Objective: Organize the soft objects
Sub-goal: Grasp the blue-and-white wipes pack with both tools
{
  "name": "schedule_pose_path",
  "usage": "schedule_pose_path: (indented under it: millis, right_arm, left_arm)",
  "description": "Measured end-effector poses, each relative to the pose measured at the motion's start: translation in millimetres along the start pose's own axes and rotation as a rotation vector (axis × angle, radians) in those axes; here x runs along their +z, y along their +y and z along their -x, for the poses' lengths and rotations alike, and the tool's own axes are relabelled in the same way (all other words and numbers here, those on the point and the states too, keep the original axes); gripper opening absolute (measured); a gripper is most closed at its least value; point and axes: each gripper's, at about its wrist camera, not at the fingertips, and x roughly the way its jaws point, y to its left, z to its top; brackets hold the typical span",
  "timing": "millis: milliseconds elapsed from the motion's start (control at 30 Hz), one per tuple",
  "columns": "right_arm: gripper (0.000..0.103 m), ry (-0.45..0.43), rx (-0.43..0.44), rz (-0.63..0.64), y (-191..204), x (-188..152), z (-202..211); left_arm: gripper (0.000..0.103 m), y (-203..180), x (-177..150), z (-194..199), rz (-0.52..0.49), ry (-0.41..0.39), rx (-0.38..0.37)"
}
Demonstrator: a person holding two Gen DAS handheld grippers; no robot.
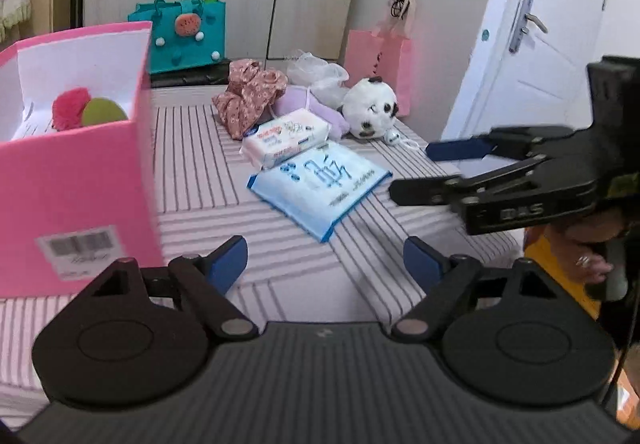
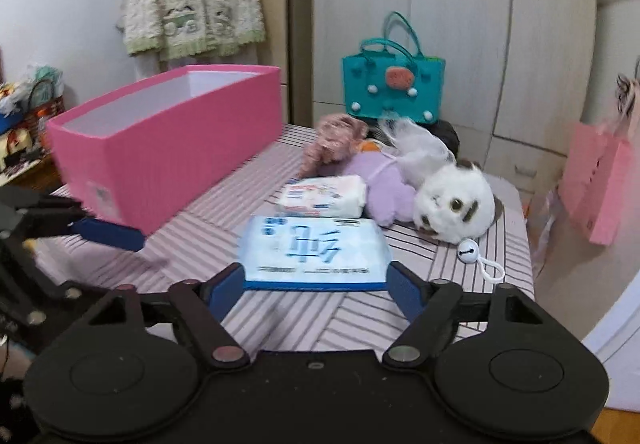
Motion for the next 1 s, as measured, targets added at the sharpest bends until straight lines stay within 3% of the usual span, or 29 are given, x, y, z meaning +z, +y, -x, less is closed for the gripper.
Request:
schedule_pose_path:
  millis: [233,433,633,800,867,1000]
  right_arm:
    - [0.077,0.003,0.042,-0.082,-26.1,1.2,-29.3]
    - [0.074,0.020,0.046,-0.137,-51.9,9.2,-41.9]
    - [0.065,0.064,0.083,-0.151,-62.6,10.1,-64.3]
    - [0.065,0.078,0.128,-0.179,-65.4,8.0,-75.7]
    - [0.064,0.083,0.130,-0.167,-63.1,7.8,-75.5]
    - [0.056,0.099,0.145,-0.144,-59.1,7.2,-71.9]
  left_arm:
    - [0.084,1.8,13.6,-23.2,0.028,-0.081,0.092]
    - [0.077,-1.8,18.1,-43.9,0.123,-0.015,0.061]
    - [0.067,-1.7,22.8,-59.2,0.157,-0.073,0.170]
    - [0.056,6.6,26.3,-76.7,0.244,0.024,0.118]
    - [0.050,3.5,25.0,-78.7,0.229,0.014,0.148]
    - [0.050,1.2,26.5,-84.2,0.222,0.007,0.184]
